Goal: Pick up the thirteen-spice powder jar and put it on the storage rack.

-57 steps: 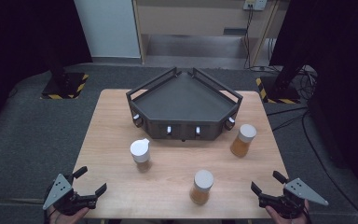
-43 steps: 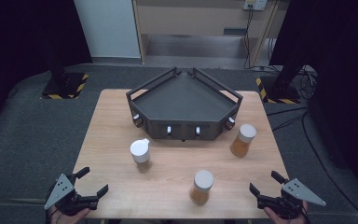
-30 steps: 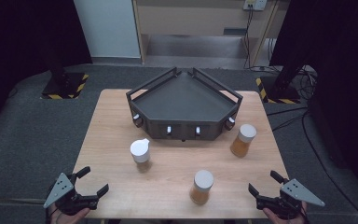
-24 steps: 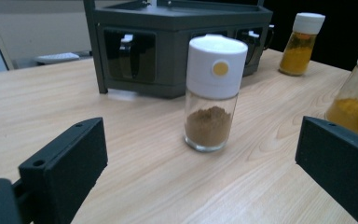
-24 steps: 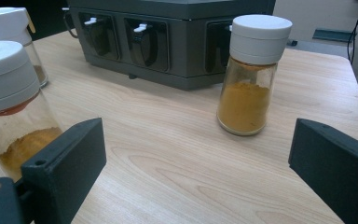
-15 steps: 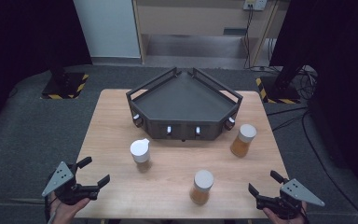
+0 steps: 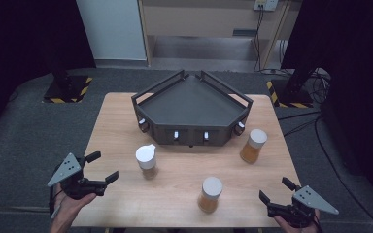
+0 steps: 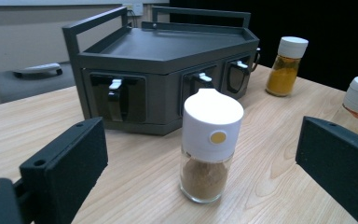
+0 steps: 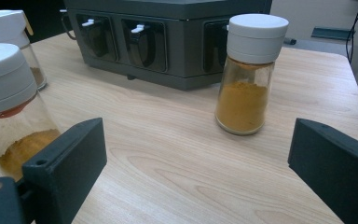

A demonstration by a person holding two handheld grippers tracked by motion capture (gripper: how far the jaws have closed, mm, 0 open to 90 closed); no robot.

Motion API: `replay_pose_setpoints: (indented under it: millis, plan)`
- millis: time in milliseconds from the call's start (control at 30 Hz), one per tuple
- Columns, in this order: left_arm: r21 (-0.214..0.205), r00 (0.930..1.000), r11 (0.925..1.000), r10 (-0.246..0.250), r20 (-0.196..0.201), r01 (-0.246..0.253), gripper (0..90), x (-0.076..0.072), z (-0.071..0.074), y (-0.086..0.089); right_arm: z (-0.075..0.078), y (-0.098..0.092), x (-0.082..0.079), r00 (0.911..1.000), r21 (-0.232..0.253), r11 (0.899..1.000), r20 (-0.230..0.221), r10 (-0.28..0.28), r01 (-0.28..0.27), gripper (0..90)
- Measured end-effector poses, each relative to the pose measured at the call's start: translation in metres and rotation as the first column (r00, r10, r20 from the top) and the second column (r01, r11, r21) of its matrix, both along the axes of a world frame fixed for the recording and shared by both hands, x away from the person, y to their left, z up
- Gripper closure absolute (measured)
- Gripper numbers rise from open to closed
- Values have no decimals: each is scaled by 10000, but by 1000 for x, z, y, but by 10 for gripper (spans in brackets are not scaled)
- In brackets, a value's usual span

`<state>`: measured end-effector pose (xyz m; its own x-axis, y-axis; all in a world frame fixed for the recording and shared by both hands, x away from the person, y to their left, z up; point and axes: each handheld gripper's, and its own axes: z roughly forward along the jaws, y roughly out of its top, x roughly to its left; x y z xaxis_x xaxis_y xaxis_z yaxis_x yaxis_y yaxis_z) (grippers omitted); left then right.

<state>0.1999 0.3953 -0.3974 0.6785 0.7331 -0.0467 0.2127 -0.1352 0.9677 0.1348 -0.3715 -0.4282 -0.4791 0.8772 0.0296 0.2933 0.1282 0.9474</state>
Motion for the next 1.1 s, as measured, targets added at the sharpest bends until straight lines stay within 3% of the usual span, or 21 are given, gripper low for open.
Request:
replay_pose_setpoints:
  millis: [633,1100]
  plan:
    - [421,9954,9950,-896,-331,910,11,46,8,-30,0,-2,0,10000,29,10000,15,24,-24,46]
    - [668,9899,9899,-1200,-750,1251,14,73,-1,-55,-1,-3,-1,10000,102,9999,12,59,-59,49]
